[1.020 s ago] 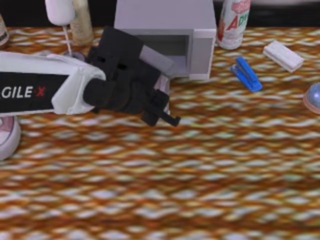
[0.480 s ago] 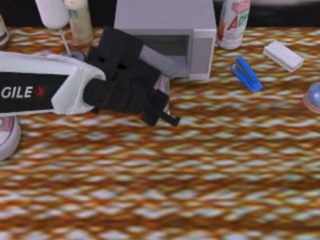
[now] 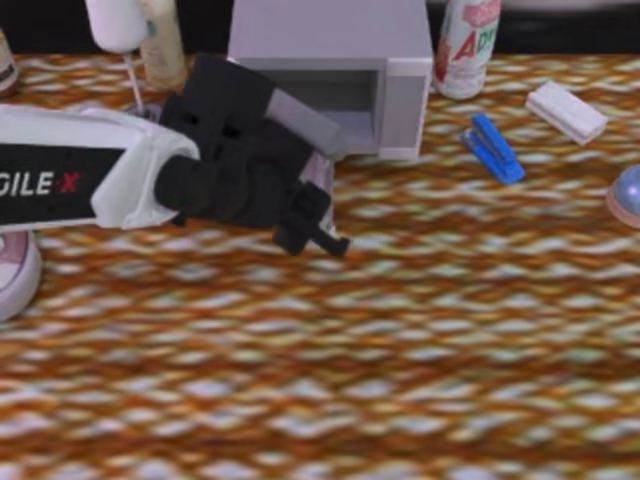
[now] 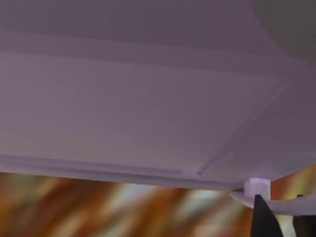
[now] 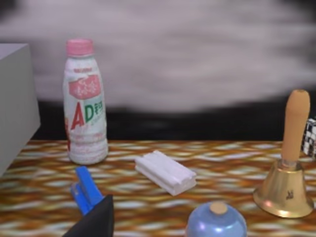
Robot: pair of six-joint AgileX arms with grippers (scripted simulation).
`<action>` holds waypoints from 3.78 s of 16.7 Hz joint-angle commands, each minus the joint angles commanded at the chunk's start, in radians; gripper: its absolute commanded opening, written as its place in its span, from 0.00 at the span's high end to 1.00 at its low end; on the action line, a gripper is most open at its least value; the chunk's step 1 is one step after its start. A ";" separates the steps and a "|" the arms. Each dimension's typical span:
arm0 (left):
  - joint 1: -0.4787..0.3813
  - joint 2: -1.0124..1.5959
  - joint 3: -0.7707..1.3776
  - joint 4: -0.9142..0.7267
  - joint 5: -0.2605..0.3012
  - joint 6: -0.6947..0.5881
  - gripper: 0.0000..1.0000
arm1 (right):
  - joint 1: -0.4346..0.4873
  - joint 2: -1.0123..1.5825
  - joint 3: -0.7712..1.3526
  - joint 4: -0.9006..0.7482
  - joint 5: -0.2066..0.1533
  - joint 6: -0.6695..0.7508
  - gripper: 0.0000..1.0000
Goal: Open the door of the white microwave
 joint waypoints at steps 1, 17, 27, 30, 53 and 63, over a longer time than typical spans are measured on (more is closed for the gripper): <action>0.002 -0.001 -0.001 -0.001 0.002 0.003 1.00 | 0.000 0.000 0.000 0.000 0.000 0.000 0.00; 0.002 -0.001 -0.001 -0.001 0.002 0.003 1.00 | 0.000 0.000 0.000 0.000 0.000 0.000 0.00; -0.005 0.000 -0.004 -0.002 0.012 0.001 1.00 | 0.000 0.000 0.000 0.000 0.000 0.000 0.00; 0.010 -0.007 -0.010 -0.007 0.030 0.030 1.00 | 0.000 0.000 0.000 0.000 0.000 0.000 0.00; 0.028 -0.015 -0.018 -0.013 0.051 0.065 1.00 | 0.000 0.000 0.000 0.000 0.000 0.000 0.00; 0.037 -0.020 -0.024 -0.021 0.078 0.093 1.00 | 0.000 0.000 0.000 0.000 0.000 0.000 0.00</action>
